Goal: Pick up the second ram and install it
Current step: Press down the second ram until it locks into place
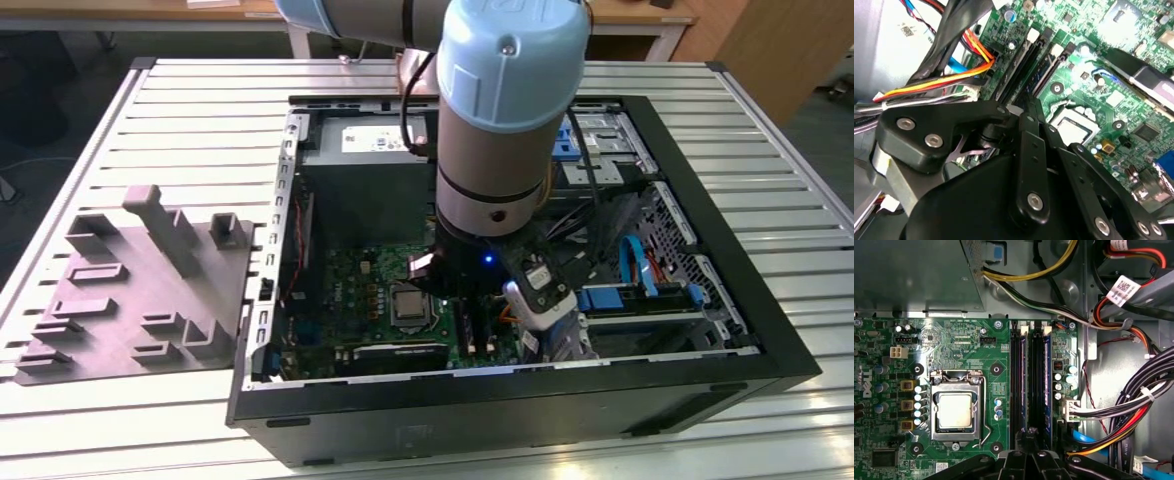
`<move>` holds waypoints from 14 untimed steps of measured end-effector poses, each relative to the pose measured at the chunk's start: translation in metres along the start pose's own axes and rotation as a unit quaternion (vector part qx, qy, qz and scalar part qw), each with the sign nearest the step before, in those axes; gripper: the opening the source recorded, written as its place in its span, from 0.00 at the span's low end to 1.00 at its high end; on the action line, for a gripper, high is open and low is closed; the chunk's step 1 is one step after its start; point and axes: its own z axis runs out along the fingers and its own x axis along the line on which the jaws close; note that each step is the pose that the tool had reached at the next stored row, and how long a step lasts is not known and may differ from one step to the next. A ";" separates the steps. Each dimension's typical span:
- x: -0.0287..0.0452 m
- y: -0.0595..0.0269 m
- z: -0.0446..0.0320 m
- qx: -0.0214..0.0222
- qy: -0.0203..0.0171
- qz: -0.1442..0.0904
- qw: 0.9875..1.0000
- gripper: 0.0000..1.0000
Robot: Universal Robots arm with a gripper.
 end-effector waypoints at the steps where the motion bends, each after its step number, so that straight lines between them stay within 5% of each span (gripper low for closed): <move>1: -0.0001 0.0000 -0.0031 0.000 0.000 0.000 1.000 0.10; 9: -0.0013 0.0009 -0.0271 0.001 0.000 0.000 1.000 0.10; 14: -0.0013 0.0009 -0.0274 0.000 0.000 0.000 1.000 0.10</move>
